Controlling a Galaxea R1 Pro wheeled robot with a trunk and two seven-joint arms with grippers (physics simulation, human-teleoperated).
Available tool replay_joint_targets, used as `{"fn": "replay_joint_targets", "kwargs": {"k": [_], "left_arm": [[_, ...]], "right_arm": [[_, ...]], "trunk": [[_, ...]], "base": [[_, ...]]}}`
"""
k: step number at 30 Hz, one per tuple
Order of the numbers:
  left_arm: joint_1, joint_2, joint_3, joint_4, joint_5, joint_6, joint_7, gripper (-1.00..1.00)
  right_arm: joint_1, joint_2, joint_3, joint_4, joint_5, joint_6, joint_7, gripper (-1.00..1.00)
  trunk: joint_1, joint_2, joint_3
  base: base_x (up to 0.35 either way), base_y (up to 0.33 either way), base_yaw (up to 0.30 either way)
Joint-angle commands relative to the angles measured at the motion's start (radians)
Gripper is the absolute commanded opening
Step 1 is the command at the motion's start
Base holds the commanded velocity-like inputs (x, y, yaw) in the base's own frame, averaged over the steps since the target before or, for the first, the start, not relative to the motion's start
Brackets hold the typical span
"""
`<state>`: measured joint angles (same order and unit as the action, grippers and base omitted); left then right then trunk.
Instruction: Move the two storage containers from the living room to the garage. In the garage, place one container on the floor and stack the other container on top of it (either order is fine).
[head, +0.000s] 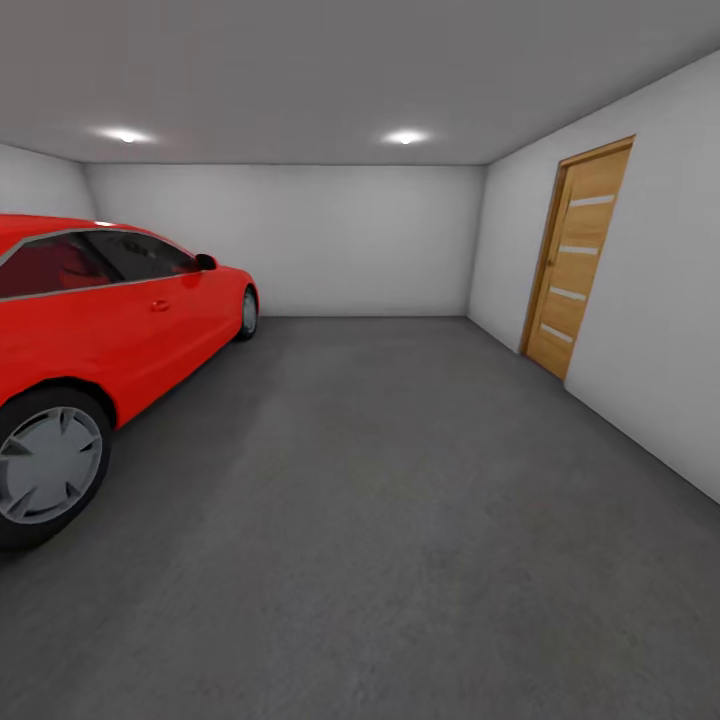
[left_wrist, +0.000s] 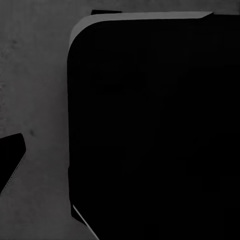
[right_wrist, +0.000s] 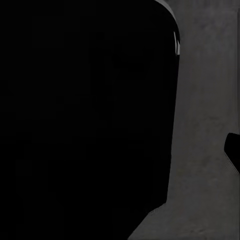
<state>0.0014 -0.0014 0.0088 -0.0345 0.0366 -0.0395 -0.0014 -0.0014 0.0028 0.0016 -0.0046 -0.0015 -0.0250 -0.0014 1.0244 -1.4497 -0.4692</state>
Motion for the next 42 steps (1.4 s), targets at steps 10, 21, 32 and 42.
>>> {"fn": "replay_joint_targets", "kwargs": {"k": [10, 21, 32, 42], "left_arm": [[0.0, 0.0, -0.001, -0.001, 0.005, 0.0, 0.001, 1.0], [0.0, 0.0, -0.001, -0.001, 0.005, 0.001, 0.004, 1.0], [0.0, 0.0, -0.001, -0.001, 0.005, 0.001, 0.009, 1.0], [0.0, 0.0, -0.001, -0.001, 0.024, 0.001, 0.008, 1.0]], "right_arm": [[0.0, -0.001, 0.0, 0.0, -0.001, -0.003, 0.0, 1.0], [0.0, -0.001, 0.0, 0.0, 0.0, -0.003, 0.0, 1.0], [0.0, -0.001, 0.0, 0.0, 0.0, -0.003, 0.0, 1.0], [0.0, 0.0, 0.0, 0.0, 0.0, -0.003, 0.0, 1.0]], "trunk": [[0.001, 0.0, -0.001], [0.001, 0.0, -0.001], [0.001, 0.0, -0.001], [0.001, 0.0, -0.001]], "base": [[0.322, 0.0, 0.0], [0.322, 0.0, 0.0], [0.322, 0.0, 0.0], [0.322, 0.0, 0.0]]}}
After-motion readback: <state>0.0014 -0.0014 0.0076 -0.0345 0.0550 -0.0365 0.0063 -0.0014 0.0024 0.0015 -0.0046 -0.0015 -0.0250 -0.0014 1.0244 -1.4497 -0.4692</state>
